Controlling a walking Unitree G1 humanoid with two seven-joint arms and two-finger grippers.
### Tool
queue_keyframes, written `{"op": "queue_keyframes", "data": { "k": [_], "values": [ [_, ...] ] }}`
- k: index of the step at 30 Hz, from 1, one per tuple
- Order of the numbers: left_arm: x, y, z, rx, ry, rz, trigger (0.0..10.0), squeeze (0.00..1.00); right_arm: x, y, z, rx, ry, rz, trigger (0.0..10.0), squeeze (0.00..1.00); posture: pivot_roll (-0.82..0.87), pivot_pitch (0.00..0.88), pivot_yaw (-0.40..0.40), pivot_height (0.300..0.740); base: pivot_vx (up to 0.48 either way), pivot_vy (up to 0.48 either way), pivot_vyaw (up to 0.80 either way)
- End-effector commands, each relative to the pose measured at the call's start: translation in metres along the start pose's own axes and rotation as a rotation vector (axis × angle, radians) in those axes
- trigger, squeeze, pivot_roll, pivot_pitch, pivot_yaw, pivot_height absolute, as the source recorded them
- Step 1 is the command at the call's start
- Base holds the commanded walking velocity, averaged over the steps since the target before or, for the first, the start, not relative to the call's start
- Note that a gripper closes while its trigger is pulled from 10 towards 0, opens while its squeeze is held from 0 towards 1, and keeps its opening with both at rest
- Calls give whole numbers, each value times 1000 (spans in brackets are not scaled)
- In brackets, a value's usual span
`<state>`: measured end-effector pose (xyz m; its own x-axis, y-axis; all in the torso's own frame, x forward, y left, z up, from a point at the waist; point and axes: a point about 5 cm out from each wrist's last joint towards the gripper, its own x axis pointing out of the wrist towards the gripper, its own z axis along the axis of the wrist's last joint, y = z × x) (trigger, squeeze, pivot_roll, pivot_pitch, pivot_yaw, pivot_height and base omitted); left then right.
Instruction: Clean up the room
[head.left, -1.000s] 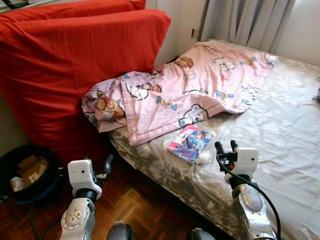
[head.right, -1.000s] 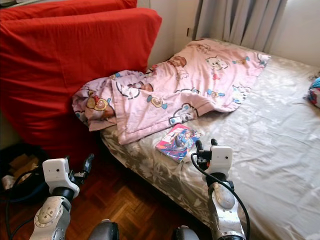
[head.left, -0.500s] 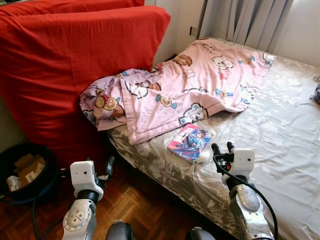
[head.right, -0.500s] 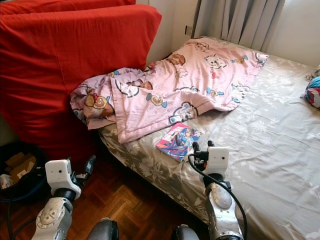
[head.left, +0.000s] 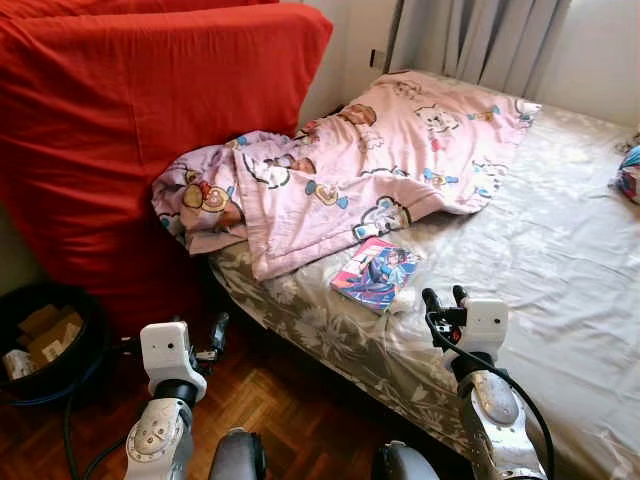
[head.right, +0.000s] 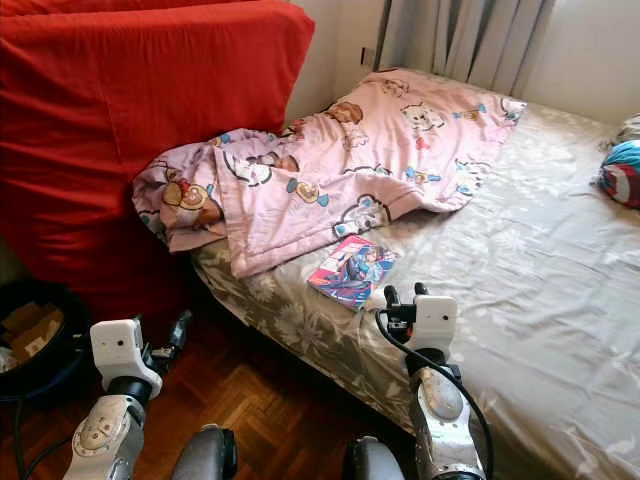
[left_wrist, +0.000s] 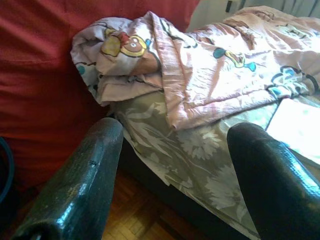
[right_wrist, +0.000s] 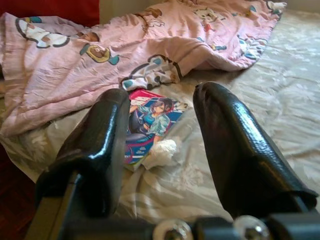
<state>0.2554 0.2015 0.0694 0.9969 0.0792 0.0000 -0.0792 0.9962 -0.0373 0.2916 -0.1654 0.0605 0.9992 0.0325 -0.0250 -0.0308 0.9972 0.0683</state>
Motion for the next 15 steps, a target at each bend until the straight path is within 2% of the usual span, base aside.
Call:
{"op": "queue_keyframes", "data": {
  "k": [1, 7, 15],
  "values": [
    [1, -3, -3, -3, 23, -12, 10000, 0, -1, 2, -2, 7, 8, 5, 10000, 0, -25, 109, -35, 613, 0, 0, 0],
    [0, -4, -5, 5, 36, -14, 10000, 0, -2, 3, -3, 10, 12, 8, 10000, 0, -25, 111, -33, 613, 0, 427, 0],
    [1, -4, -4, 20, 28, -22, 10000, 0, -2, 5, -4, 15, 16, 15, 10000, 0, -24, 112, -31, 613, 0, 0, 0]
  ]
}}
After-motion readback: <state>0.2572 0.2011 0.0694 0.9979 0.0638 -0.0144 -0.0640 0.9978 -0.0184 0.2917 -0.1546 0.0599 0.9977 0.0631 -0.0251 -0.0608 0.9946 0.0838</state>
